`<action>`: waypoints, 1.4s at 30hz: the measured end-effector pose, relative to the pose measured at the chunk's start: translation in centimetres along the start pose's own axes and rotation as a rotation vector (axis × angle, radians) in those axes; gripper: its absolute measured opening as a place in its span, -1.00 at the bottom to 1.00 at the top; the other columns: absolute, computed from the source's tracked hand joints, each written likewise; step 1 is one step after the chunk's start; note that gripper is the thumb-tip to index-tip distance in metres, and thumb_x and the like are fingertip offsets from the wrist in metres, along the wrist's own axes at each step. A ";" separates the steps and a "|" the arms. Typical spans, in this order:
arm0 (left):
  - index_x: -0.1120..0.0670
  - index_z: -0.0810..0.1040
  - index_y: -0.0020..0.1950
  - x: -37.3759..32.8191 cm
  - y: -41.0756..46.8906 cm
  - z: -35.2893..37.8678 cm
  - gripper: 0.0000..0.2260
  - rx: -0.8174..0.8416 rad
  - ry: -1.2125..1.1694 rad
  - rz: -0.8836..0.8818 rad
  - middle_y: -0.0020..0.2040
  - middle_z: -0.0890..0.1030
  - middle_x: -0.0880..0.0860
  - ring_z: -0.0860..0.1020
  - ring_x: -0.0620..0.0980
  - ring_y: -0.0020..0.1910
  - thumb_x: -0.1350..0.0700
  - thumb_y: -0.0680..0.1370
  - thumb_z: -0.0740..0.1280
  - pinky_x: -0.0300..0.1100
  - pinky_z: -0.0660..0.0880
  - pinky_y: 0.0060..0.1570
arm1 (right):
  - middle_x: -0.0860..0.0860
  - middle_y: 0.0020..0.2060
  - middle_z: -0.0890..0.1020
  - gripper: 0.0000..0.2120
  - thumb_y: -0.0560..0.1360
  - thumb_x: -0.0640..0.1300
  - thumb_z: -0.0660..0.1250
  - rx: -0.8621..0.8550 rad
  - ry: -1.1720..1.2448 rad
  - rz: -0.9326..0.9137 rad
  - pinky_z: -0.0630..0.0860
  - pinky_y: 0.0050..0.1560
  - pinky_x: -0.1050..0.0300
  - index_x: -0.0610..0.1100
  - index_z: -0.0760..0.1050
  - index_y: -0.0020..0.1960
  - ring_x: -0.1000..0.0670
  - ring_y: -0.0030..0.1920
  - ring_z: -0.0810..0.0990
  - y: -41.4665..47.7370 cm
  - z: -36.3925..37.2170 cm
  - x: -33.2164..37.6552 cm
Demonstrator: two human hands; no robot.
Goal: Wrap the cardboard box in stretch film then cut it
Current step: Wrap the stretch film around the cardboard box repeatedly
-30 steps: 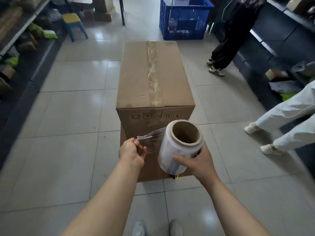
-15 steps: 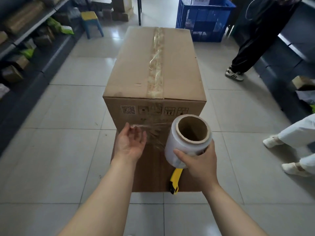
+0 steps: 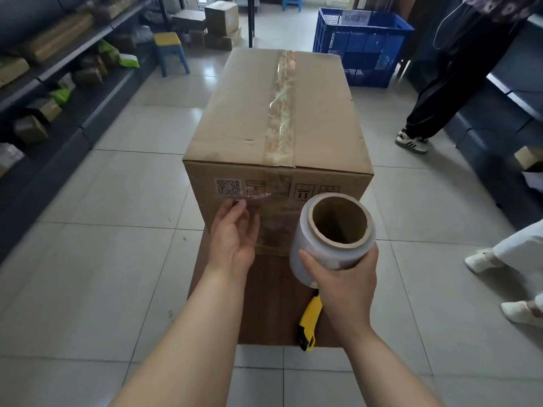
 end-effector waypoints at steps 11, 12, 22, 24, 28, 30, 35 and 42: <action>-0.01 0.48 -0.19 -0.1 0.9 -1.1 -0.80 -0.078 0.247 0.090 -0.15 0.63 -0.01 0.58 -0.06 -0.10 0.24 0.47 0.44 -0.14 0.48 -0.01 | 0.19 0.22 0.51 -0.11 0.19 -0.02 0.66 -0.016 0.028 -0.016 0.42 0.02 0.58 0.04 0.31 0.41 0.26 0.22 0.49 0.5 0.2 -0.5; -0.02 0.48 -0.20 -0.3 0.8 -1.3 -0.81 -0.089 0.292 0.111 -0.15 0.63 -0.03 0.59 -0.07 -0.08 0.21 0.47 0.45 -0.15 0.46 -0.05 | 0.20 0.22 0.51 -0.11 0.19 -0.02 0.66 -0.018 0.032 -0.017 0.42 0.02 0.58 0.04 0.31 0.41 0.26 0.21 0.49 0.5 0.2 -0.5; 0.08 0.52 -0.28 -0.5 -1.2 -2.0 -0.78 -0.155 0.506 0.278 -0.35 0.52 0.01 0.48 -0.06 -0.29 0.09 0.56 0.29 -0.12 0.44 -0.11 | 0.22 0.24 0.50 -0.10 0.18 0.02 0.66 -0.056 0.019 -0.003 0.47 0.17 0.34 0.08 0.29 0.42 0.21 0.25 0.49 0.5 0.2 -0.8; 0.10 0.57 -0.26 0.6 -1.0 -0.2 -0.80 -0.041 0.555 0.241 -0.34 0.58 0.02 0.54 -0.04 -0.26 0.17 0.56 0.31 -0.10 0.50 -0.07 | 0.21 0.25 0.50 -0.10 0.18 0.03 0.66 -0.060 0.013 -0.006 0.47 0.20 0.30 0.08 0.29 0.42 0.20 0.26 0.48 0.5 0.2 -0.8; 0.08 0.64 -0.25 0.9 0.0 2.0 -0.83 0.035 0.643 0.248 -0.36 0.67 -0.03 0.62 -0.03 -0.18 0.26 0.51 0.36 -0.07 0.51 0.11 | 0.22 0.25 0.50 -0.09 0.18 0.03 0.66 -0.067 0.012 -0.002 0.46 0.16 0.39 0.09 0.29 0.42 0.25 0.25 0.47 0.6 0.2 -1.0; 0.07 0.64 -0.28 1.0 0.2 2.0 -0.81 0.030 0.622 0.242 -0.37 0.66 -0.03 0.61 0.00 -0.16 0.27 0.50 0.36 -0.02 0.49 0.15 | 0.27 0.22 0.49 -0.10 0.18 0.03 0.66 -0.064 0.016 0.005 0.45 0.10 0.48 0.11 0.29 0.41 0.32 0.21 0.47 0.6 0.3 -1.0; 0.01 0.66 -0.33 1.6 0.4 1.5 -0.85 0.041 0.599 0.213 -0.27 0.66 0.04 0.60 0.03 -0.08 0.14 0.45 0.45 0.15 0.44 0.28 | 0.27 0.22 0.49 -0.10 0.18 0.02 0.66 -0.075 0.022 0.014 0.42 0.07 0.56 0.12 0.29 0.41 0.34 0.21 0.46 0.7 -0.1 -1.1; 0.01 0.58 -0.31 2.2 -0.6 2.3 -0.74 -0.001 0.521 0.242 -0.19 0.66 0.05 0.61 0.06 -0.05 -0.07 0.22 0.60 0.18 0.48 0.22 | 0.16 0.25 0.51 -0.09 0.18 0.05 0.65 -0.129 0.009 0.022 0.52 0.23 0.22 0.04 0.30 0.43 0.16 0.25 0.50 1.1 -1.8 -1.2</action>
Point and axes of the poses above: each hand's wrist, its own y-axis towards the middle knuckle, its own z-axis out of the palm, x = y × z, the point moved 9 cm from there along y, towards the middle knuckle
